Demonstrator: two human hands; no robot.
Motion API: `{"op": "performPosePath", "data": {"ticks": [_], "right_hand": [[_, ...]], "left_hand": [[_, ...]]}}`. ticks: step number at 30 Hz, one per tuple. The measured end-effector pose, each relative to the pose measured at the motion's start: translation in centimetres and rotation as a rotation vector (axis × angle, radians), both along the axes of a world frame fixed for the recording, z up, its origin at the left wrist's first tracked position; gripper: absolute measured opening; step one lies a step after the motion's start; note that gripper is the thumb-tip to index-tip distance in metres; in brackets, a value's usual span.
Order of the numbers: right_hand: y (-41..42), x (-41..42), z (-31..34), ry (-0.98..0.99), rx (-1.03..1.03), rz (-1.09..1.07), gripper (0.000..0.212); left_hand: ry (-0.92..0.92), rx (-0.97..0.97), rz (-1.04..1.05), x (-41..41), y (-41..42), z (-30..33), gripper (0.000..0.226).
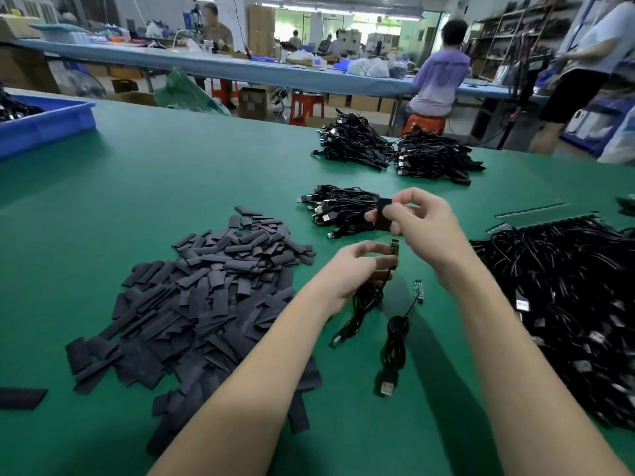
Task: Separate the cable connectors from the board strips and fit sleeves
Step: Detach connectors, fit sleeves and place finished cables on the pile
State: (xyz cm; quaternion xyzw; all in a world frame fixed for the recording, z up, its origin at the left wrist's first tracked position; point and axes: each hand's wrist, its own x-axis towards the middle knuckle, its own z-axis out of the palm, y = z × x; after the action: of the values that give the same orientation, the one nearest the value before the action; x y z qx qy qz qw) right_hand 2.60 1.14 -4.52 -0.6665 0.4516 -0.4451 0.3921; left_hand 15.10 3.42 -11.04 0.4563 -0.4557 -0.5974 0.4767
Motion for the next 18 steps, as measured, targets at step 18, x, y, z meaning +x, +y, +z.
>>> {"op": "performPosePath", "data": {"ticks": [18], "right_hand": [[0.4,-4.1,-5.2,-0.731,0.404,0.041,0.048]], "left_hand": [[0.07,-0.072,-0.216,0.3,0.3,0.5,0.028]]}}
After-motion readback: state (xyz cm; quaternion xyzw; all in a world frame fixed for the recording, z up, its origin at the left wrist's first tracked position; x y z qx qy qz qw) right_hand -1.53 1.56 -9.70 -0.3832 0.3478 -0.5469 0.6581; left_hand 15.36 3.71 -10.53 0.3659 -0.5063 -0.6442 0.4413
